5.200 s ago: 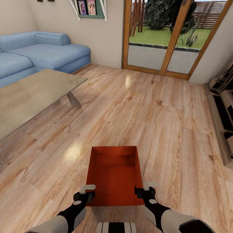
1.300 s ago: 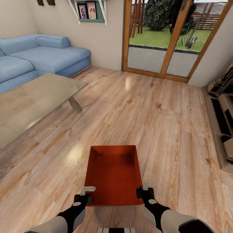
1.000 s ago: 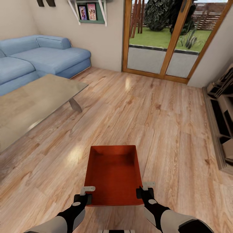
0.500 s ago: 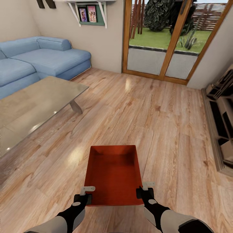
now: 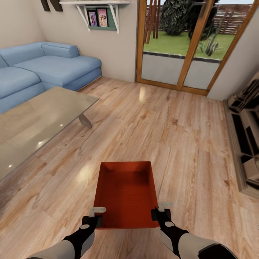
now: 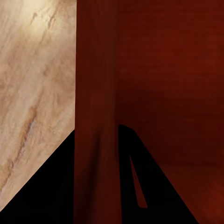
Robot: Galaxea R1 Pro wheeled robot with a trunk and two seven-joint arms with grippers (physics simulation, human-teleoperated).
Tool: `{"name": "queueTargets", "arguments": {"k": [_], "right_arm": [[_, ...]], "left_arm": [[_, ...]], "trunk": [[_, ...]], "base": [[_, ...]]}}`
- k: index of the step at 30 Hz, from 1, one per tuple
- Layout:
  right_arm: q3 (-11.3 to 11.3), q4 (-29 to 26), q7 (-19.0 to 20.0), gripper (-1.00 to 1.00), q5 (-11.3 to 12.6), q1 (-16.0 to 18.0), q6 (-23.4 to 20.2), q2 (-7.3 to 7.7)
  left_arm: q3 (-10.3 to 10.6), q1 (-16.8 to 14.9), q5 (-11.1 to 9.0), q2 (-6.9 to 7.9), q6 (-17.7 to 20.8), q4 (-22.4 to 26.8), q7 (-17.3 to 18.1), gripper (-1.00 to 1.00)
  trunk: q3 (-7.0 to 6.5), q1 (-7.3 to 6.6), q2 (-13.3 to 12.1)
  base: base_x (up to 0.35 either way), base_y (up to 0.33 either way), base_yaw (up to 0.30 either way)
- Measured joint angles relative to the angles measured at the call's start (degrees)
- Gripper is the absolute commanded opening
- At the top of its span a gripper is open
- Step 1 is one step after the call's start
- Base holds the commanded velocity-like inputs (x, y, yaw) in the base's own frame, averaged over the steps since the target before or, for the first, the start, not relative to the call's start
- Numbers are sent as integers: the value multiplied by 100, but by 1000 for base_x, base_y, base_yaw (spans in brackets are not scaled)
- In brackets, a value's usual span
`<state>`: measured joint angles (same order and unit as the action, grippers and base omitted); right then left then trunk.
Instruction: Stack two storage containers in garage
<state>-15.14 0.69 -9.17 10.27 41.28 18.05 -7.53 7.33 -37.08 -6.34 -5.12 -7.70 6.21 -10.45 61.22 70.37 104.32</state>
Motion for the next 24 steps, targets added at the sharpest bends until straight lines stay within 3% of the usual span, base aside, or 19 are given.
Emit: {"name": "queueTargets", "arguments": {"k": [10,24], "right_arm": [[-96,11,-18,-100,123,-1,27,-14],[-95,11,-21,-100,121,-1,28,-15]], "left_arm": [[4,-1,13,4,-6,5,-5,-100],[6,-1,12,4,-7,5,-5,-100]], "trunk": [[-179,-220,-401],[-431,-527,-963]], "base": [[0,0,0],[0,0,0]]}}
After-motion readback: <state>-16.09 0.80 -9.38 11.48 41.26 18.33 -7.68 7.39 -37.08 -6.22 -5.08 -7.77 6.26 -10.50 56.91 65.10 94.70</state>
